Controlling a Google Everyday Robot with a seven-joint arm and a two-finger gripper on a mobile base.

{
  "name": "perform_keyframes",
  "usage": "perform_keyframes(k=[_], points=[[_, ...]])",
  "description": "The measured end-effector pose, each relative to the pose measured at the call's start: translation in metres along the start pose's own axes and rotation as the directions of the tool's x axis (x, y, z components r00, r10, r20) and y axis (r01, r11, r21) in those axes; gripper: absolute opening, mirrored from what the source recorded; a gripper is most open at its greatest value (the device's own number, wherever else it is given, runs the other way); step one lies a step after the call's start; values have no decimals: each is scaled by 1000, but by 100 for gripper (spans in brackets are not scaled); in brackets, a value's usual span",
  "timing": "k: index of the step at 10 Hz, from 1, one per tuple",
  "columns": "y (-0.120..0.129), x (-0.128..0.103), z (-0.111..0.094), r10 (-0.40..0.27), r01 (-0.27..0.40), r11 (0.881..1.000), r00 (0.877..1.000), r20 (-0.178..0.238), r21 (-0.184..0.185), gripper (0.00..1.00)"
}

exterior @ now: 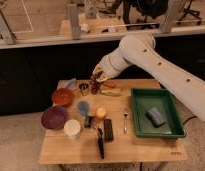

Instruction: Place grapes in purple bowl

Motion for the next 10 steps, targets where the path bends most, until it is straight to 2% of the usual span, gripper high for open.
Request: perform_keyframes(k=[2, 4, 5, 7, 8, 10], points=[[-3, -4, 1, -21, 21, 1000, 1000, 8, 3, 0], [-14, -23, 7, -103, 103, 995, 994, 35, 10, 0], [-24, -41, 16, -160, 160, 987, 986, 54, 11, 0], [-41, -81, 37, -273, 273, 962, 958, 85, 6, 0], [-49, -102, 52, -332, 333, 943, 938, 98, 1, 0], [-63, -141, 86, -446, 451, 893, 886, 129, -10, 0]])
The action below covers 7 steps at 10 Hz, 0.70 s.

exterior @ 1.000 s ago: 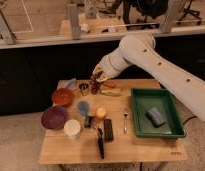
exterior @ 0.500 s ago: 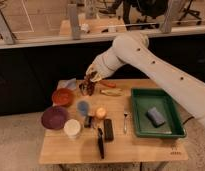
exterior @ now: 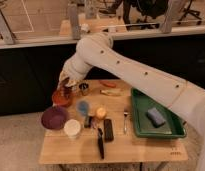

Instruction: Place grapes in purple bowl

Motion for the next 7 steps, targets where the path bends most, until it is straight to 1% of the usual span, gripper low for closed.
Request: perform_keyframes(k=[1, 2, 3, 5, 7], points=[[-7, -8, 14, -48, 48, 999, 999, 15, -10, 0], [-10, -16, 30, -105, 105, 994, 994, 32, -19, 0], [-8, -24, 47, -166, 167, 986, 985, 44, -23, 0], [4, -27, 69, -234, 235, 972, 971, 46, -23, 0], [10, -30, 89, -298, 299, 953, 954, 46, -34, 0]])
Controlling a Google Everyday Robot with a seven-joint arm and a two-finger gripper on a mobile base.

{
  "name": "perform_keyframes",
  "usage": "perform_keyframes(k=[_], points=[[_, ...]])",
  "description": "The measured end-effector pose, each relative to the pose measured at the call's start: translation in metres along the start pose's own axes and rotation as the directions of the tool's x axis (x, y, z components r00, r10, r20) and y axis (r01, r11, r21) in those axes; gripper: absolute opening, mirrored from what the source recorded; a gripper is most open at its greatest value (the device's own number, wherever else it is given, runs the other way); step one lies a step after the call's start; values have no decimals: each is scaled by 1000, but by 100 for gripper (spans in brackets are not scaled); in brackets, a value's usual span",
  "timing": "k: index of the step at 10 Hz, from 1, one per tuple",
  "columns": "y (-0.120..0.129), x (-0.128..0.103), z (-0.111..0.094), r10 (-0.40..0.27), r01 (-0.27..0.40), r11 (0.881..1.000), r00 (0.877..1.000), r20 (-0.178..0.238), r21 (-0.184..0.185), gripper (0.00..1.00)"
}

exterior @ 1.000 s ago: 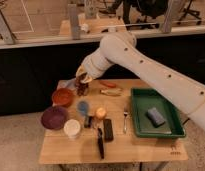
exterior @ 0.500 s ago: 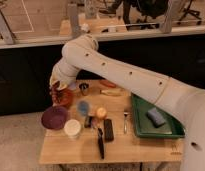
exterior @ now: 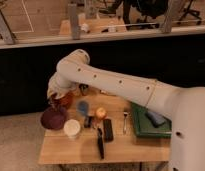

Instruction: Place grapes in purple bowl

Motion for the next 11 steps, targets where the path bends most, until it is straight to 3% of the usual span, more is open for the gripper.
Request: perform_keyframes(k=[1, 4, 8, 9, 11], points=[[0, -1, 10, -30, 30, 999, 1000, 6, -12, 4], [2, 1, 33, -62, 64, 998, 994, 89, -25, 33], [29, -11, 57, -106, 112, 994, 970, 218, -14, 74], [30, -12, 57, -112, 118, 993, 967, 229, -11, 79], [31, -11, 56, -113, 128, 991, 964, 239, -46, 80]])
